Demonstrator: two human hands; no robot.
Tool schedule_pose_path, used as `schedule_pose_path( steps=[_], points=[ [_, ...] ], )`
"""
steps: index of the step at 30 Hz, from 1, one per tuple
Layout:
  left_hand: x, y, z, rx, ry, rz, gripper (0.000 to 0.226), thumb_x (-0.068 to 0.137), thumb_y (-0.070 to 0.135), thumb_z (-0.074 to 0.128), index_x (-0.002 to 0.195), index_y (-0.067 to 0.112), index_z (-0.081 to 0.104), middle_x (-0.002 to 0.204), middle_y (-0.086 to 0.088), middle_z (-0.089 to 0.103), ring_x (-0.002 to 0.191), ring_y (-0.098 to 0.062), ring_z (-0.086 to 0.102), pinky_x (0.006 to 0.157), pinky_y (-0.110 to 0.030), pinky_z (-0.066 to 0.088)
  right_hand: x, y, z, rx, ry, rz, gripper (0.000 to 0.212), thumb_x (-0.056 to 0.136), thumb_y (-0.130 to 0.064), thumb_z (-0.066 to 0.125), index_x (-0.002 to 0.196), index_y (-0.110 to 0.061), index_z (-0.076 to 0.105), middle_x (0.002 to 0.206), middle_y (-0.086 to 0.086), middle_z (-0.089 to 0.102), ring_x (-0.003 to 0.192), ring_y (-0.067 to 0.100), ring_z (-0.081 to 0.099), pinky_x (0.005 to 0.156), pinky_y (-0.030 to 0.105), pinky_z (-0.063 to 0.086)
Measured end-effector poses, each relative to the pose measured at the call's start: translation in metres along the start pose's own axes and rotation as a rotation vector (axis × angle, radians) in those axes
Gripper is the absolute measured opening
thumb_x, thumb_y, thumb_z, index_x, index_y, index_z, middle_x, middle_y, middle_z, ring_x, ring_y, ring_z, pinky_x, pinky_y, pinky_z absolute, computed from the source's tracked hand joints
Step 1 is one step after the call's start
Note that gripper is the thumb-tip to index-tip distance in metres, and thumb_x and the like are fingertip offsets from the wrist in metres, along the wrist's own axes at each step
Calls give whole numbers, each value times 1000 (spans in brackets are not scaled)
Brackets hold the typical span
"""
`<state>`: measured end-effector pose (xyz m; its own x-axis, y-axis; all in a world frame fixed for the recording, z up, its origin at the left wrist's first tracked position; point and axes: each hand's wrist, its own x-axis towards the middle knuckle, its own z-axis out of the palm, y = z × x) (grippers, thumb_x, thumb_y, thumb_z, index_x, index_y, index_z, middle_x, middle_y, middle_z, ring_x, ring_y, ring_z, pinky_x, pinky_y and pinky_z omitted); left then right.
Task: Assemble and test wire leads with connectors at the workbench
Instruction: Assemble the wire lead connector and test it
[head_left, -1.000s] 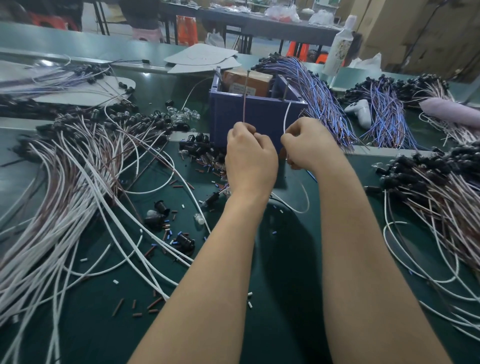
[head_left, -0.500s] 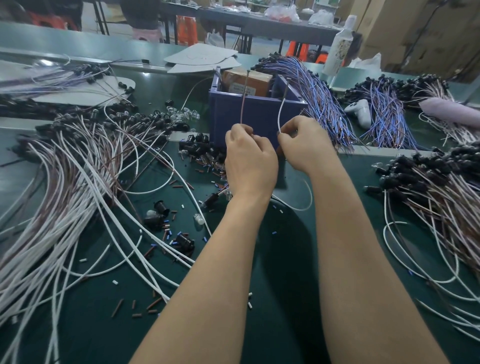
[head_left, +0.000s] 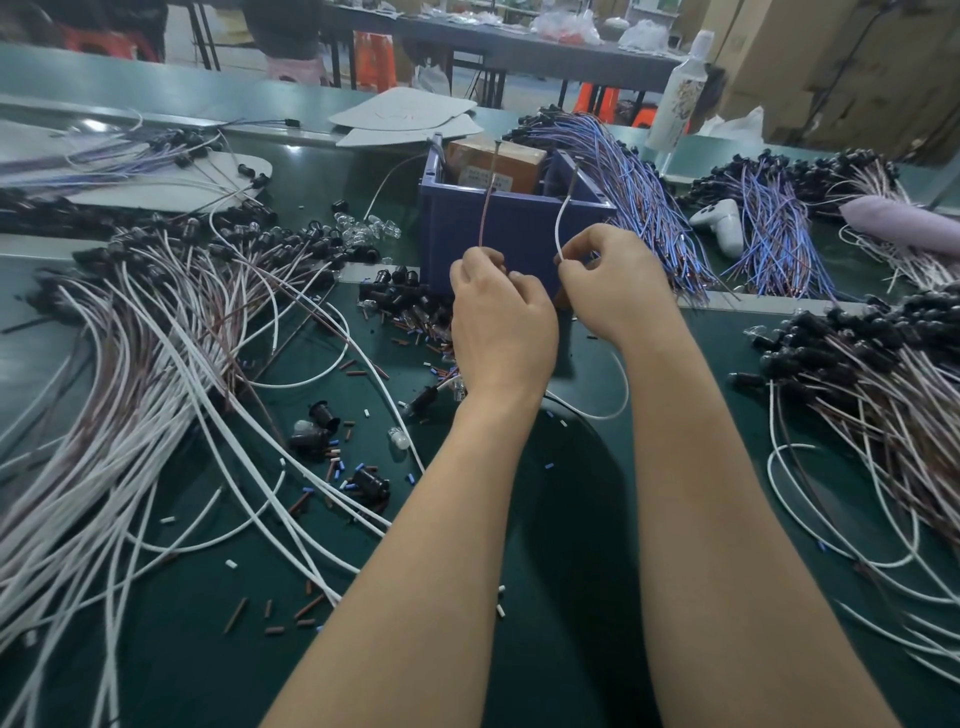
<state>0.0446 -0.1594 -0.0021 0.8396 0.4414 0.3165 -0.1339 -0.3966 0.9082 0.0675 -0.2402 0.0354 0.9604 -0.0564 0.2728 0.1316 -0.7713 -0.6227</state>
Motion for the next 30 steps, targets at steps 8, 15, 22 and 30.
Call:
schedule_pose_path(
  steps=[8, 15, 22, 30],
  points=[
    [0, -2, 2, -10, 8, -12, 26, 96, 16, 44, 120, 4, 45, 118, -7, 47, 81, -12, 42, 69, -18, 31, 1, 1, 2, -2, 4, 5, 14, 89, -16, 49, 95, -17, 62, 88, 6, 69, 90, 20, 60, 75, 26, 45],
    [-2, -3, 4, -19, 14, -27, 29, 96, 15, 44, 122, 4, 43, 123, -9, 45, 86, -13, 42, 70, -16, 29, 2, 1, 1, -3, -6, 11, 15, 89, -16, 50, 97, -17, 63, 91, 6, 69, 88, 19, 60, 71, 24, 40],
    [-1, -2, 2, -21, 15, -36, 31, 96, 17, 44, 124, 4, 41, 126, -9, 43, 94, -21, 49, 79, -30, 42, 2, 1, 1, -11, -13, 12, 15, 89, -17, 50, 97, -18, 63, 92, 6, 70, 91, 20, 60, 74, 26, 43],
    [-2, -3, 2, -28, 28, -56, 35, 95, 17, 44, 127, 4, 37, 128, -9, 39, 104, -27, 51, 82, -34, 44, 2, 1, 0, -23, -23, 28, 15, 89, -17, 49, 98, -16, 62, 95, 7, 70, 89, 22, 59, 78, 28, 46]
  ],
)
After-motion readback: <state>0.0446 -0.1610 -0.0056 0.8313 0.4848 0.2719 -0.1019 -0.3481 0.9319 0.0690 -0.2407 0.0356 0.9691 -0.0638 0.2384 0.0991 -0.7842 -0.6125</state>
